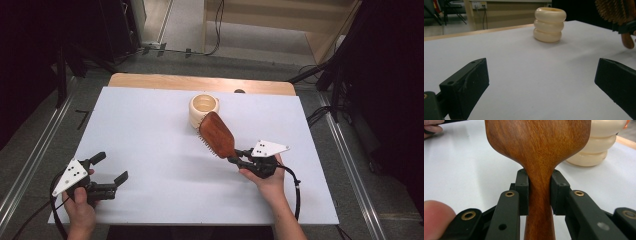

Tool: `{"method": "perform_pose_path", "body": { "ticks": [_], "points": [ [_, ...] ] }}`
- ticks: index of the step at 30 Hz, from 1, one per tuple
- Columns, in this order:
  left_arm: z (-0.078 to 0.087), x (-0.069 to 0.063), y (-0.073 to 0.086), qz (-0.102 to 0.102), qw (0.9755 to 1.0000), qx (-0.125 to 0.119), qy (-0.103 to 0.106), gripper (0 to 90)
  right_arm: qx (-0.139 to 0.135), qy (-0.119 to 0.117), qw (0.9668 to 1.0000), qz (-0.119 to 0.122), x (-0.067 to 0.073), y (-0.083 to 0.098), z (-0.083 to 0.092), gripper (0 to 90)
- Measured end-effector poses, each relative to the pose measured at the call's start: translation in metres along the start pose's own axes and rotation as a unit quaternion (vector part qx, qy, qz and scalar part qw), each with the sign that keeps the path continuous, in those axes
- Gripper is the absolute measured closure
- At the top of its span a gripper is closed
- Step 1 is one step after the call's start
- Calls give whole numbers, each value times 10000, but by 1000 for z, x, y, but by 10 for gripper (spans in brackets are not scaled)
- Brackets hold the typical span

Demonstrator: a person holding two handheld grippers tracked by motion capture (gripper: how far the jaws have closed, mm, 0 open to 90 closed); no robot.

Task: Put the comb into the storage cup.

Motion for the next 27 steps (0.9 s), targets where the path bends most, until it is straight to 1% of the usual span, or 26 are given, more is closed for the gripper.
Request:
{"method": "perform_pose_path", "body": {
  "ticks": [3,6,10,13,15,18,20,26,27],
  "points": [
    [-6,-10,-5,15,10000,-16,76,0,-58,-8,10000,-40,3,1,0,702],
    [-15,-22,-10,-75,9997,27,219,0,-119,-8,9999,-25,5,2,-1,702],
    [-28,-36,-15,-162,9990,83,407,0,-200,-25,9997,-100,7,3,-2,701],
    [-37,-46,-19,-116,9985,65,537,0,-255,36,9996,-116,8,3,-3,701],
    [-43,-52,-22,-134,9981,66,600,0,-306,27,9994,-126,9,2,-5,701],
    [-54,-61,-26,-223,9975,124,658,0,-339,15,9994,-112,10,2,-6,701],
    [-61,-65,-29,-257,9971,154,696,0,-394,-9,9991,-158,10,2,-6,701],
    [-77,-77,-36,-187,9966,132,791,0,-464,-27,9988,-185,11,2,-8,701],
    [-80,-79,-37,-212,9965,144,793,0,-478,-24,9987,-199,11,2,-8,701]
  ]
}}
Point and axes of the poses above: each handheld gripper's, and its own axes: z roughly backward along the jaws, y roughly out of its underside, x roughly to its left, the point moved 2 cm from there along -z, roughly forward along the jaws, and after that the axes turned 4 degrees about z, right-handed, at the moved point
